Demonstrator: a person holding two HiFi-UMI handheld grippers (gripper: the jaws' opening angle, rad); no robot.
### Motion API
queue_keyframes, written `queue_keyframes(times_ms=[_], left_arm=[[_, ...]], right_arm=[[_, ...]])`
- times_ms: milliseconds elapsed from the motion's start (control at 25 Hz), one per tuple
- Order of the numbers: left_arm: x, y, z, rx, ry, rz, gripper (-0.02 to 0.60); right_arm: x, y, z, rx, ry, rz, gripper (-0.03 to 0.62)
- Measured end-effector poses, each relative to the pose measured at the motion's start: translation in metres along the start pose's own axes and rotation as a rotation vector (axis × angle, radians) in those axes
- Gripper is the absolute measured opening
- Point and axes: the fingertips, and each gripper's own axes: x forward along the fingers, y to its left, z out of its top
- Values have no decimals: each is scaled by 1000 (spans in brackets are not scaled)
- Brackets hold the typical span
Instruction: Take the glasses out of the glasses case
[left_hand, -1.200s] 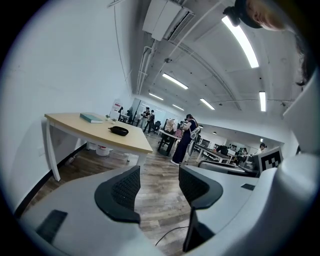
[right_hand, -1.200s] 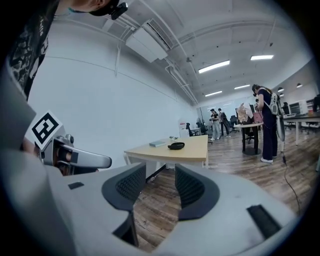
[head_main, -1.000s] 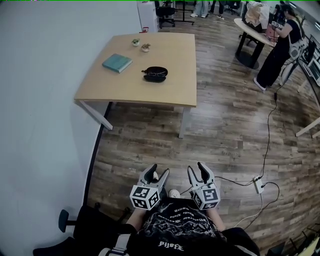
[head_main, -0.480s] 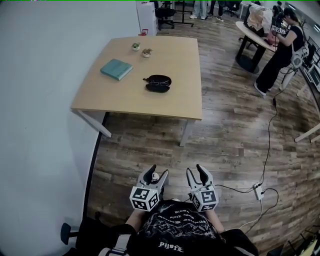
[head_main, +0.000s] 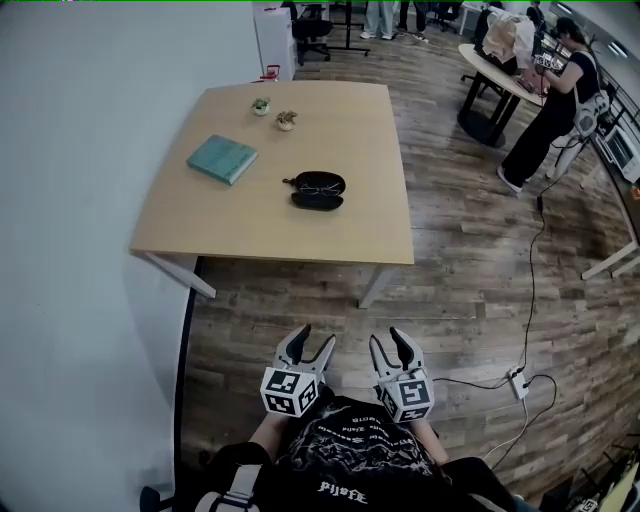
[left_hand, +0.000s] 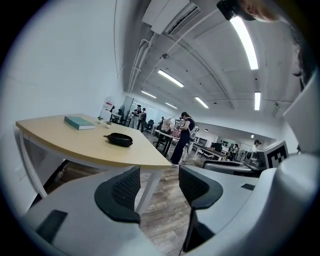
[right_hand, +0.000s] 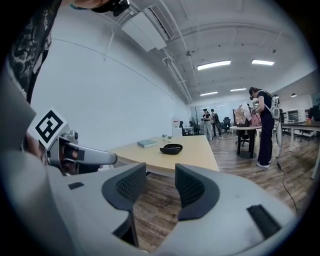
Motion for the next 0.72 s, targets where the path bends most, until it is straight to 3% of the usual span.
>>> queue_keyframes(times_ms=[320, 720], left_arm=[[25, 57, 23, 19, 22, -54, 247], [30, 109, 41, 10, 26, -43, 247]], right_arm=[[59, 17, 8, 21, 3, -41, 195], [109, 40, 12, 19, 24, -22, 195]])
